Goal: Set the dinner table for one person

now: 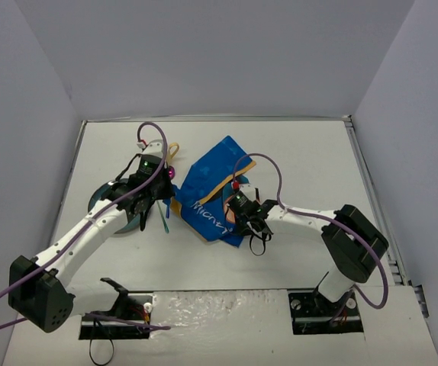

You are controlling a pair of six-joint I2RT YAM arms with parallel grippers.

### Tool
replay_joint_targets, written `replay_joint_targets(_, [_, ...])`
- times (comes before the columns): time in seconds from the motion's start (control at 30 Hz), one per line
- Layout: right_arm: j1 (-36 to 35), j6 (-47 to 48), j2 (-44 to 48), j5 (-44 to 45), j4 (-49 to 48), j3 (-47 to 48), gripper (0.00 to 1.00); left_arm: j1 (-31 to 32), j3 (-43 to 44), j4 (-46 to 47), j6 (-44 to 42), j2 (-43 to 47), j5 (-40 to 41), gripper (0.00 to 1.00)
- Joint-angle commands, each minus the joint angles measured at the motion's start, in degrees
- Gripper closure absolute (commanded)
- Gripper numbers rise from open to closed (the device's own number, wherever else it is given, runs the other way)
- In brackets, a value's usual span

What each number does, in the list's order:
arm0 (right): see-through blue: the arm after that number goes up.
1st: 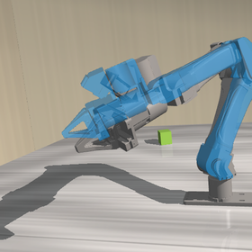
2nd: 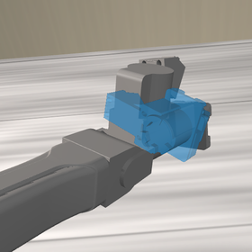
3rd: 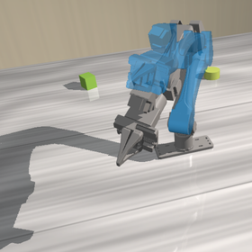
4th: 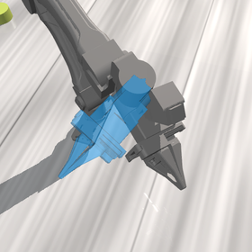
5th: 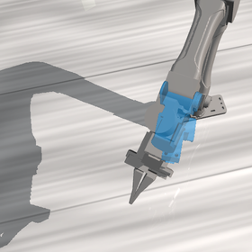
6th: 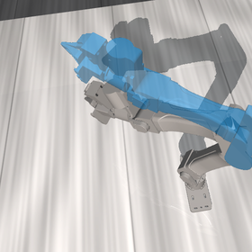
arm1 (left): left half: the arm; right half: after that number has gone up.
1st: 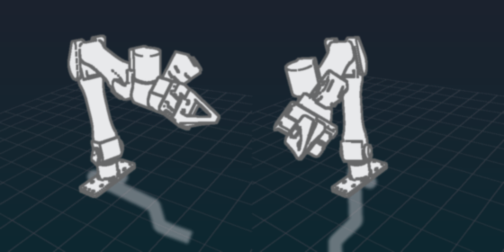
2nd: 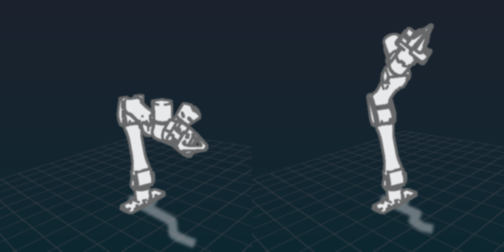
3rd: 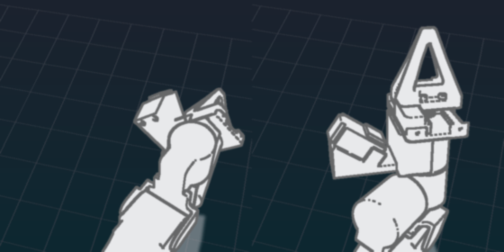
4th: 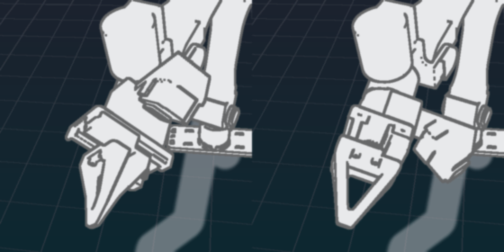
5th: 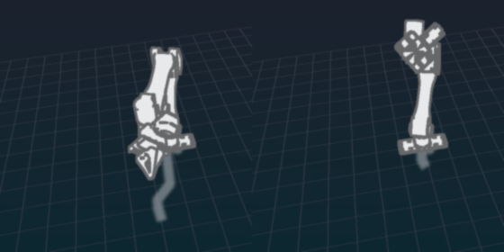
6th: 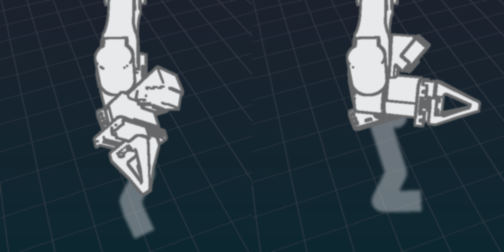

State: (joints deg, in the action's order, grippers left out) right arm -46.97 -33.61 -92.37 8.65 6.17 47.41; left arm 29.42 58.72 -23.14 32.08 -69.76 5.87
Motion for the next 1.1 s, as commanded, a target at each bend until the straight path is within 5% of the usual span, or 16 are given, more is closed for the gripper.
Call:
replay_joint_targets(0.0, [0.5, -1.6, -2.5, 2.0, 4.0, -0.3, 0.96, -0.7, 1.5, 1.0, 0.1, 1.5, 1.1, 1.0])
replay_joint_targets(0.3, [18.9, 4.3, 10.1, 12.6, 16.4, 4.2, 1.0, 0.2, 0.5, 0.7, 2.7, 0.7, -5.8, 1.0])
replay_joint_targets(0.6, [33.4, 8.0, 18.5, 9.3, 19.3, 1.6, 1.0, 13.8, -4.6, -0.4, 5.7, -2.2, -7.5, 0.99])
replay_joint_targets(0.67, [33.7, 8.0, 18.6, 7.8, 19.4, 1.2, 1.0, 15.5, -5.2, -2.0, 5.5, -2.8, -8.2, 0.87])
replay_joint_targets(0.83, [34.0, 8.1, 19.1, 7.4, 19.4, 0.7, 1.0, 15.9, -1.5, -7.7, 1.9, -1.4, -0.7, 0.2])
replay_joint_targets(0.9, [34.0, 8.1, 19.1, 6.9, 19.3, 0.5, 1.0, 15.6, 2.7, -9.3, -0.7, -2.2, 4.1, 0.11])
replay_joint_targets(1.07, [34.0, 7.9, 19.2, 5.8, 18.6, 0.1, 1.0, 15.0, 20.7, -6.4, -7.5, -11.7, 8.1, 0.06])
